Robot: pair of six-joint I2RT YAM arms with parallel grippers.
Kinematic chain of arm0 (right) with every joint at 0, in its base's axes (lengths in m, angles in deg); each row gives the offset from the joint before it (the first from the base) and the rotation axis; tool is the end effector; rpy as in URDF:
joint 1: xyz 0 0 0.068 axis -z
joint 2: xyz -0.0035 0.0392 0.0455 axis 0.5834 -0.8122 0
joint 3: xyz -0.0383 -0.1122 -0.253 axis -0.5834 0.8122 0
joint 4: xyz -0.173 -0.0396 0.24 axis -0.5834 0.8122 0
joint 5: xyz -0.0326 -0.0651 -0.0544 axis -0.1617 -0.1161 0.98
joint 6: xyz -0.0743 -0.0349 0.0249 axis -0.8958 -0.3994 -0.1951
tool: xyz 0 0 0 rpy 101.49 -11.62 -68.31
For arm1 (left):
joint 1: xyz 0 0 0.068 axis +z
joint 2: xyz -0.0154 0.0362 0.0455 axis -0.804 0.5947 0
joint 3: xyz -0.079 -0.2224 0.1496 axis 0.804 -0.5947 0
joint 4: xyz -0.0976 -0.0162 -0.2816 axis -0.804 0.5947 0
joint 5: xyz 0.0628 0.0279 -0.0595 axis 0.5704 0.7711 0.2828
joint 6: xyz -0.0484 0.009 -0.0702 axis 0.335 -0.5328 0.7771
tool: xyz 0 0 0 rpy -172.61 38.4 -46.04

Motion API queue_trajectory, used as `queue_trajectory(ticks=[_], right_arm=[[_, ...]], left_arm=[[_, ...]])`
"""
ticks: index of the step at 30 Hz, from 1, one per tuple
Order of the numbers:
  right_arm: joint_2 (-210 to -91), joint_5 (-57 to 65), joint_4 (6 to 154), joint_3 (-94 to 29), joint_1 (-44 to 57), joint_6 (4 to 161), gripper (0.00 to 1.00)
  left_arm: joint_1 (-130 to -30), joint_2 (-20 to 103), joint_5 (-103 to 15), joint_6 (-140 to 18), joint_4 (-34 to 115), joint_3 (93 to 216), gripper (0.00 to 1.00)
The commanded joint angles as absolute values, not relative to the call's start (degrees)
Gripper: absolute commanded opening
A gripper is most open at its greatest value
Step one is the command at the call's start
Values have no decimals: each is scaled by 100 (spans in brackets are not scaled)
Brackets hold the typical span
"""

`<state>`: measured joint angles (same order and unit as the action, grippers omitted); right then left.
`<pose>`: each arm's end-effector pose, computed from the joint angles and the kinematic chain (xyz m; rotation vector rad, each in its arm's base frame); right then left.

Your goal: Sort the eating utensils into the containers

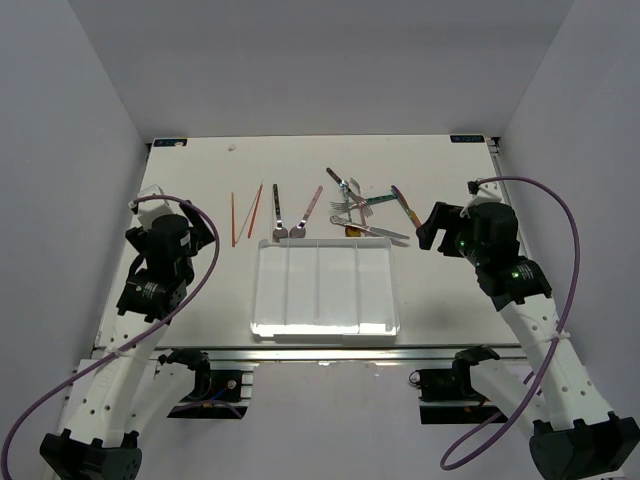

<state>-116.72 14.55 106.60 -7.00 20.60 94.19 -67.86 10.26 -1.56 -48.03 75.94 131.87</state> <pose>0.2466 0.0622 0.3237 0.0924 2.0159 0.3183 0.2257 -0.0137 0.3242 -0.5304 1.8992 0.1767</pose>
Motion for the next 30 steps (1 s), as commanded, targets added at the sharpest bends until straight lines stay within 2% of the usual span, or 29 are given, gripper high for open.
queue_trajectory(ticks=[1, 12, 16, 18, 19, 22, 23, 27, 30], right_arm=[[-11718, 1600, 10715, -956, 2040, 9333, 89], [-12025, 1687, 10302, -903, 2040, 9158, 89], [-13077, 1487, 10161, -1376, 2040, 8545, 89], [-14088, 1686, 10625, -1911, 2040, 8175, 89], [-14709, 1819, 10792, -2453, 2031, 8095, 85], [-15477, 1838, 10610, -3080, 2048, 7665, 82], [-16002, 1786, 10610, -3248, 2057, 7611, 78], [-17297, 1425, 10995, -4206, 2119, 7093, 47], [-17869, 1416, 10909, -4541, 2171, 6961, 48]], left_arm=[[-6749, 945, -47, -4764, 7626, 13177, 98], [-6757, 1059, -160, -4703, 7608, 13133, 98], [-6749, 1217, -319, -4721, 7555, 13124, 98], [-6749, 1279, -432, -4729, 7529, 13116, 98], [-6749, 1323, -477, -4729, 7520, 13116, 98], [-6749, 1384, -574, -4756, 7503, 13107, 98], [-6749, 1384, -600, -4756, 7503, 13107, 98], [-6749, 1297, -600, -4764, 7476, 13072, 98], [-6757, 1288, -618, -4782, 7459, 13063, 98]])
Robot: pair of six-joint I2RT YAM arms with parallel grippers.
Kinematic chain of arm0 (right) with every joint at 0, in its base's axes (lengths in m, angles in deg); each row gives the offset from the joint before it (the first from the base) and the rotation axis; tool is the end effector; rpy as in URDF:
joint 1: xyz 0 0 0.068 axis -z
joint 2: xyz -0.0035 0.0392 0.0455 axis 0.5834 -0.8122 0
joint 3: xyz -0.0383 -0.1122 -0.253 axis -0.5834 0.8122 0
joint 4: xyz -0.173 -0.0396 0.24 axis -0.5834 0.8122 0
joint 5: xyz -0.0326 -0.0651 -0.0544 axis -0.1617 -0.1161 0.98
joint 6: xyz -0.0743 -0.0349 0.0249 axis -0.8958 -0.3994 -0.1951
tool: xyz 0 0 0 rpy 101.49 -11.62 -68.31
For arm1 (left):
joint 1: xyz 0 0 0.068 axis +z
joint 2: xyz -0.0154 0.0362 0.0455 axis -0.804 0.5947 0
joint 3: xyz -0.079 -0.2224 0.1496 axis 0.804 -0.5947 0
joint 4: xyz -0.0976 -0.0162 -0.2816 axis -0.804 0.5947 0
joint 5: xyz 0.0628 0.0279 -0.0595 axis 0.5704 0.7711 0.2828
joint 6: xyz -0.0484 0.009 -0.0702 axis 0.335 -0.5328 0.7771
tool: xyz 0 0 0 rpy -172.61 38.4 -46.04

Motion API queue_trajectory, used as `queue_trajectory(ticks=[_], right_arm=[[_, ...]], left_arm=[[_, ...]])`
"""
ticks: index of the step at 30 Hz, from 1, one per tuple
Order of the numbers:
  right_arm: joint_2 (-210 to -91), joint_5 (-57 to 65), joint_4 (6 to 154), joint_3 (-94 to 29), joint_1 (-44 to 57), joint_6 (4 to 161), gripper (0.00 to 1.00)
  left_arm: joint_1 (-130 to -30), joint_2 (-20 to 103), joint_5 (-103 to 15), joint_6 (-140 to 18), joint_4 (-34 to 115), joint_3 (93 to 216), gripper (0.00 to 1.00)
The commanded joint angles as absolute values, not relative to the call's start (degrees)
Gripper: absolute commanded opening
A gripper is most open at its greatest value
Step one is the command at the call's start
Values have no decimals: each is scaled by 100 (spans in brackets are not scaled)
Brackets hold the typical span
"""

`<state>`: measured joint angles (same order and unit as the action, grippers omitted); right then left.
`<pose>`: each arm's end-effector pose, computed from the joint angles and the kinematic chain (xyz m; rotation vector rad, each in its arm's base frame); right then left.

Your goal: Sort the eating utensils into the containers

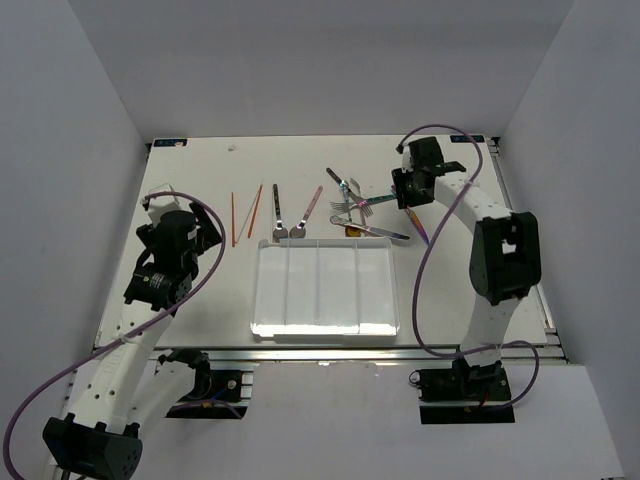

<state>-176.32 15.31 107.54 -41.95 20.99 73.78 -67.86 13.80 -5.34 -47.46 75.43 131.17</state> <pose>0.4669 0.1172 0.2061 -0.3274 2.4263 0.0145 0.2396 -0.0216 0.3060 -0.4950 1.9815 0.1389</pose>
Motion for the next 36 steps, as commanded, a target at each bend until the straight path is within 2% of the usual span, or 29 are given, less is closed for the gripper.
queue_trajectory(ticks=[1, 12, 25, 32, 36], right_arm=[[-17940, 1329, 10856, -4585, 2198, 6917, 49], [-18810, 353, 10891, -5332, 2532, 6003, 56], [-20120, -139, 11567, -6669, 2681, 5634, 56], [-20015, 132, 11296, -6020, 2681, 5572, 41], [-19909, 299, 11076, -5790, 2681, 5607, 26]], left_arm=[[-6757, 1305, -635, -4782, 7450, 13054, 98], [-6757, 1455, -899, -4844, 7397, 13045, 98], [-6757, 1543, -925, -4861, 7388, 13045, 98], [-6757, 1622, -952, -4879, 7388, 13063, 98], [-6757, 1648, -987, -4888, 7380, 13063, 98]])
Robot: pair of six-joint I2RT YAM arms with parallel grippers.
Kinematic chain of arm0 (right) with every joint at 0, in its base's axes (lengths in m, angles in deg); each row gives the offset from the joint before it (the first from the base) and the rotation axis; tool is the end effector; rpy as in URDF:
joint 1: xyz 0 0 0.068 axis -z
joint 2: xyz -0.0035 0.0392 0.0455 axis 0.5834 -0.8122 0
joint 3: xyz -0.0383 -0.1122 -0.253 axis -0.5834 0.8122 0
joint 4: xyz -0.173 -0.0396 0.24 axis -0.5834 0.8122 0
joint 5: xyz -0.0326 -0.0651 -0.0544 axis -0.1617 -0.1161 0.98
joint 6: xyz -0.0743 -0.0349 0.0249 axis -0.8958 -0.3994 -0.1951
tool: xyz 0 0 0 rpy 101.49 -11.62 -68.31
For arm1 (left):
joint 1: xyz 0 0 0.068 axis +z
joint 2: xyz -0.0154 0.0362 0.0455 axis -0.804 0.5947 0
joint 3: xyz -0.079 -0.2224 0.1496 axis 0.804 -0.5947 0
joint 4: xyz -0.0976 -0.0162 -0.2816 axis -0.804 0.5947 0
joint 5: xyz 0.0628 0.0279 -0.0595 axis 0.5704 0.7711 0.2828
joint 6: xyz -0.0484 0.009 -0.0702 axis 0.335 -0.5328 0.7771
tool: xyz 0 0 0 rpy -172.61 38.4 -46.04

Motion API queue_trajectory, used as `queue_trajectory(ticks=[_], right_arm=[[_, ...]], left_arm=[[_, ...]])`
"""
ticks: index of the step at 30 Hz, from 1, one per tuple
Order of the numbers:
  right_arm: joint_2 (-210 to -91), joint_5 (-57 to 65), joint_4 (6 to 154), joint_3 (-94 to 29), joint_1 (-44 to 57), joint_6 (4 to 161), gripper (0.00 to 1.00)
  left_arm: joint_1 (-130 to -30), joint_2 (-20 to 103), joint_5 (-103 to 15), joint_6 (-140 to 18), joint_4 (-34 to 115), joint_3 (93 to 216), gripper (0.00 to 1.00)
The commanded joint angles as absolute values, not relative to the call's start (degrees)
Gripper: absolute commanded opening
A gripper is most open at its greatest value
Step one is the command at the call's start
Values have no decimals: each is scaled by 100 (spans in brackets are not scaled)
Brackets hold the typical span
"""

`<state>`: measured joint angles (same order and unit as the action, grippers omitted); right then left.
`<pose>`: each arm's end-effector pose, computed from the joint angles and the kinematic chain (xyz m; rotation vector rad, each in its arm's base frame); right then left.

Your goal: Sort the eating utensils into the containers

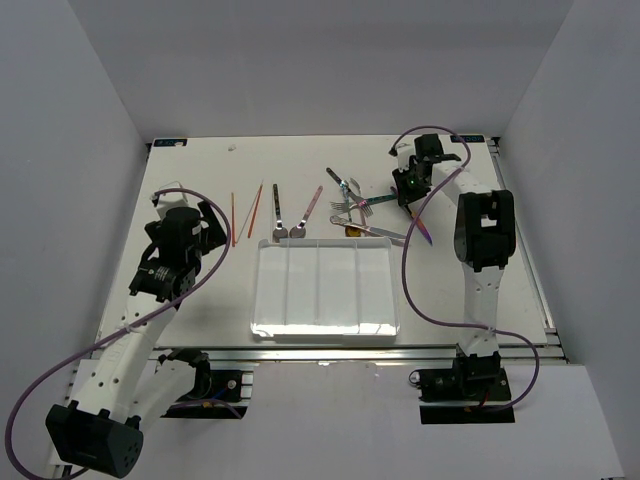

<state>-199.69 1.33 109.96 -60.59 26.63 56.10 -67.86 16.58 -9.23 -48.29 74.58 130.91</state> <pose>0.5476 0.1008 0.1196 -0.7000 2.4618 0.1558 0.2503 -0.0290 0.2938 -0.4404 2.0462 0.0983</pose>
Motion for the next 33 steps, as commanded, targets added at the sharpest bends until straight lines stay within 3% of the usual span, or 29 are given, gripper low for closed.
queue_trajectory(ticks=[1, 7, 17, 24, 28, 33], right_arm=[[-19909, 300, 11084, -5790, 2690, 5624, 22], [-19655, 598, 10900, -5764, 2690, 5862, 0], [-17978, 1337, 10961, -6002, 2664, 7363, 0], [-15825, 1275, 9630, -3799, 1797, 8865, 0], [-14534, 2144, 8747, -2110, 864, 9639, 0], [-14030, 2435, 8097, -624, 231, 9957, 0]], left_arm=[[-6757, 1648, -978, -4888, 7380, 13063, 98], [-6757, 1648, -961, -4888, 7380, 13063, 98], [-6766, 1560, -723, -4826, 7432, 13080, 98], [-6757, 1543, -732, -4809, 7450, 13098, 98], [-6757, 1490, -723, -4808, 7432, 13080, 98], [-6757, 1543, -811, -4817, 7424, 13080, 98]])
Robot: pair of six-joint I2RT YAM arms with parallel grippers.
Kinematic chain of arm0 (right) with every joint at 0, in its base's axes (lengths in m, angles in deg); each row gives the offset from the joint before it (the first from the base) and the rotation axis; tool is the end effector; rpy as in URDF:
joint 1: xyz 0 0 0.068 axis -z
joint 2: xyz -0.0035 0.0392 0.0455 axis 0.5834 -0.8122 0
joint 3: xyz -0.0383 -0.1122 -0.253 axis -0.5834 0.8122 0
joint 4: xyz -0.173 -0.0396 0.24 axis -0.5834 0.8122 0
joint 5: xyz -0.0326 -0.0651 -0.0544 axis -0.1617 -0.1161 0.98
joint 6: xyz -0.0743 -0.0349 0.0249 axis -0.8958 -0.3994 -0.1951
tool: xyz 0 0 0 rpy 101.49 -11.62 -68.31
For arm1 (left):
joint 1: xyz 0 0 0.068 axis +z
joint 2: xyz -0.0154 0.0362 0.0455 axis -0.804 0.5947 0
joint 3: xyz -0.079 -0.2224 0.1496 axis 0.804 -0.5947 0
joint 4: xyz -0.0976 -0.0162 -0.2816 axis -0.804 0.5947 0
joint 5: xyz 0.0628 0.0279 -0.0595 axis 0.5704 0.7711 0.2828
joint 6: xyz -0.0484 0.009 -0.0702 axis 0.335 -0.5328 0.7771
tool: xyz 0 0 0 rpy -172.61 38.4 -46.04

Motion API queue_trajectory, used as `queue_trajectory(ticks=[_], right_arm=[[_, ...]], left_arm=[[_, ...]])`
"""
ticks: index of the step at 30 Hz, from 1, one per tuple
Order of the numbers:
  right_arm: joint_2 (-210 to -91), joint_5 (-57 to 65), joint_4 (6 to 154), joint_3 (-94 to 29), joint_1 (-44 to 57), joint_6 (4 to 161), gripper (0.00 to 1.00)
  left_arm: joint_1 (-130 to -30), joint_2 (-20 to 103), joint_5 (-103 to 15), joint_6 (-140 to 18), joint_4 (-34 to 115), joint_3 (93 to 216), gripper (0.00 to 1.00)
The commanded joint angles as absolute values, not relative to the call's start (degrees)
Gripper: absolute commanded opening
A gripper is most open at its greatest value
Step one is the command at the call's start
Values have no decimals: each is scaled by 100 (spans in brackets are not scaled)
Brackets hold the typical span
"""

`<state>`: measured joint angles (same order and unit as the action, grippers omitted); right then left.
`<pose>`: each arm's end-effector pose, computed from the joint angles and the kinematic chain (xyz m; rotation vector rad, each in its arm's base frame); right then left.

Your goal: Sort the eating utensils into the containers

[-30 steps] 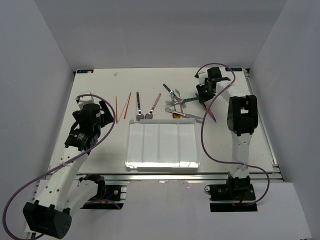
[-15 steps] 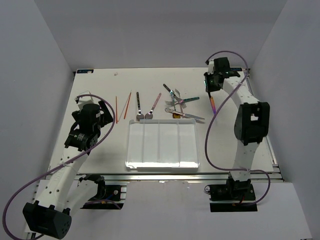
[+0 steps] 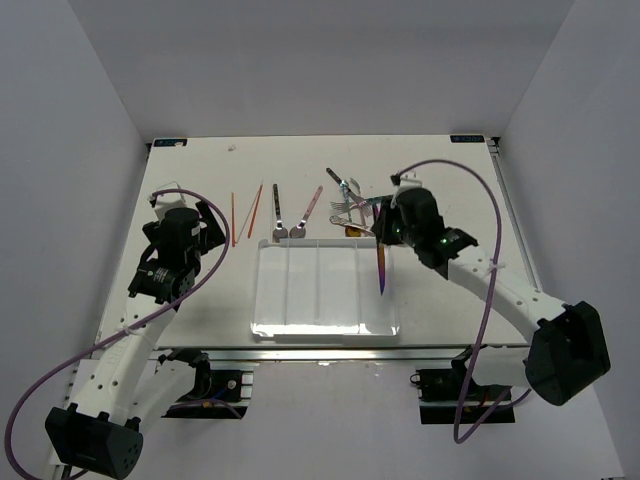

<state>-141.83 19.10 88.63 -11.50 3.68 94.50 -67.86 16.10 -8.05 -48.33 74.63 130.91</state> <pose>0.3111 0.1826 0.2728 -0.1570 2.0653 0.4122 0.2485 -0.0271 0.2960 -0.4513 2.0318 0.1160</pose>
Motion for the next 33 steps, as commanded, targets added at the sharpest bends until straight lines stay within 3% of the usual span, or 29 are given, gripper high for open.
queue_trajectory(ticks=[1, 22, 24, 28, 30, 31, 32, 33], right_arm=[[-14012, 2453, 7939, -483, 177, 9958, 0], [-14425, 2646, 8184, 28, -448, 9835, 0], [-14381, 2681, 8280, 55, -448, 9861, 7], [-14302, 2743, 8377, 169, -448, 9984, 10], [-14267, 2682, 8421, 178, -447, 9993, 17], [-14258, 2655, 8456, 134, -448, 9993, 23], [-14206, 2655, 8500, 108, -439, 9993, 38], [-14179, 2646, 8570, 64, -447, 9984, 45]], left_arm=[[-6757, 1560, -829, -4817, 7424, 13080, 98], [-6757, 1631, -890, -4835, 7406, 13063, 98], [-6757, 1657, -890, -4835, 7406, 13072, 98], [-6757, 1657, -890, -4835, 7415, 13072, 98], [-6766, 1657, -882, -4835, 7406, 13063, 98], [-6757, 1657, -881, -4835, 7406, 13071, 98], [-6757, 1674, -890, -4835, 7406, 13063, 98], [-6757, 1666, -890, -4835, 7406, 13071, 98]])
